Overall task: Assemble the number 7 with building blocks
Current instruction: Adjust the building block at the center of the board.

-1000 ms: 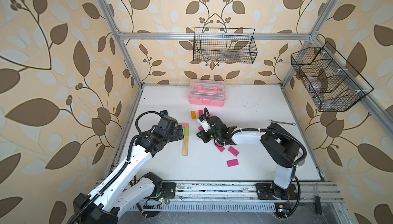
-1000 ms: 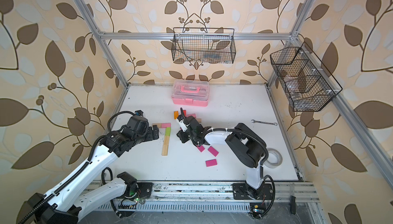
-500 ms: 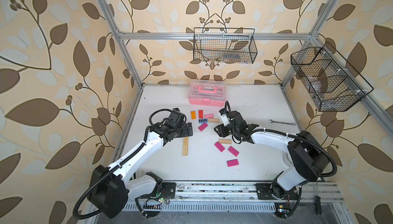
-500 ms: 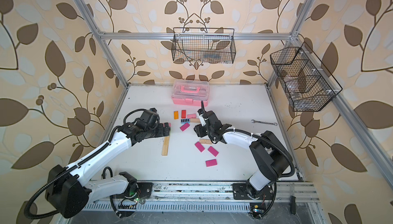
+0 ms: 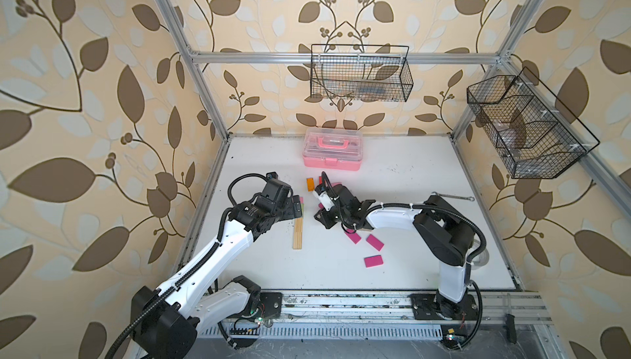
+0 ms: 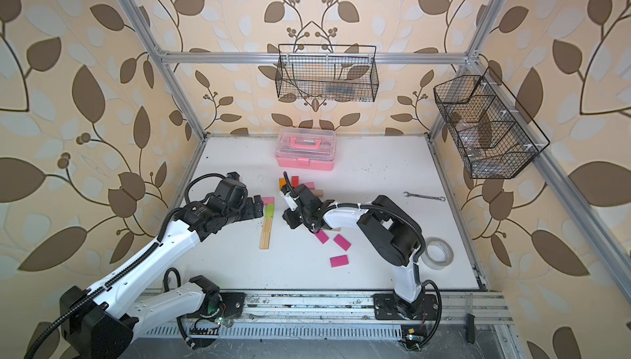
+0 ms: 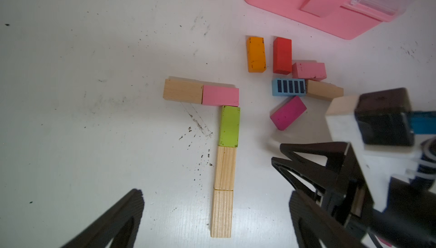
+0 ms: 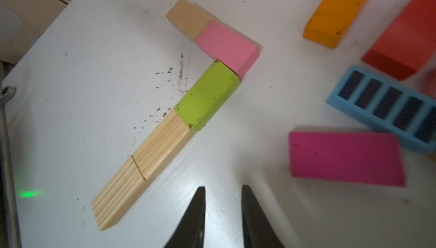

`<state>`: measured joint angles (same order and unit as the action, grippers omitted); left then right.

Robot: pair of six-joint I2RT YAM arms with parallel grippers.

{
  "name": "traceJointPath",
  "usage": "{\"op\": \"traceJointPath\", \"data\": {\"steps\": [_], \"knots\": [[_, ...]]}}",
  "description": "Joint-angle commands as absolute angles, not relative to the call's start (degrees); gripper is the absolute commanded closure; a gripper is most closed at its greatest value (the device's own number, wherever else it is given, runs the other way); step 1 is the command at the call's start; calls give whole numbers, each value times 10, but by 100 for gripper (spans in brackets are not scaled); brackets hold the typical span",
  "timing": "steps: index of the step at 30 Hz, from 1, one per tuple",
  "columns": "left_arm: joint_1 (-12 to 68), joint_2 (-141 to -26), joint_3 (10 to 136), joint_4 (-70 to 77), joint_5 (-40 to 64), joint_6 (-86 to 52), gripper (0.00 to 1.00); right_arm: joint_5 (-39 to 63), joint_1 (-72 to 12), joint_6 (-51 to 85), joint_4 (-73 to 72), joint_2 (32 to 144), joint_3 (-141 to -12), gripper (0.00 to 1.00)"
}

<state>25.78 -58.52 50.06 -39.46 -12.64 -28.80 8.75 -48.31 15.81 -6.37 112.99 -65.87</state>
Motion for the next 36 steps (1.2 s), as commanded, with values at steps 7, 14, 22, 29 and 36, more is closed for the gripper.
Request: {"op": "traceJointPath", "data": {"steps": [7,14,22,29,36], "knots": [[243,-509,506,-458,-189,-296,1,112,-483,175,-84,1219,-749,84],[243,-490,511,-483,-201,-298,1,117,-479,178,-89,1248,-772,87],[243,-484,511,-488,-202,-298,1,118,-477,180,-90,1259,-776,87],[243,-485,510,-486,-199,-297,1,123,-477,180,-92,1265,-777,86],[243,-482,509,-487,-199,-297,1,127,-477,182,-91,1273,-782,86]]}}
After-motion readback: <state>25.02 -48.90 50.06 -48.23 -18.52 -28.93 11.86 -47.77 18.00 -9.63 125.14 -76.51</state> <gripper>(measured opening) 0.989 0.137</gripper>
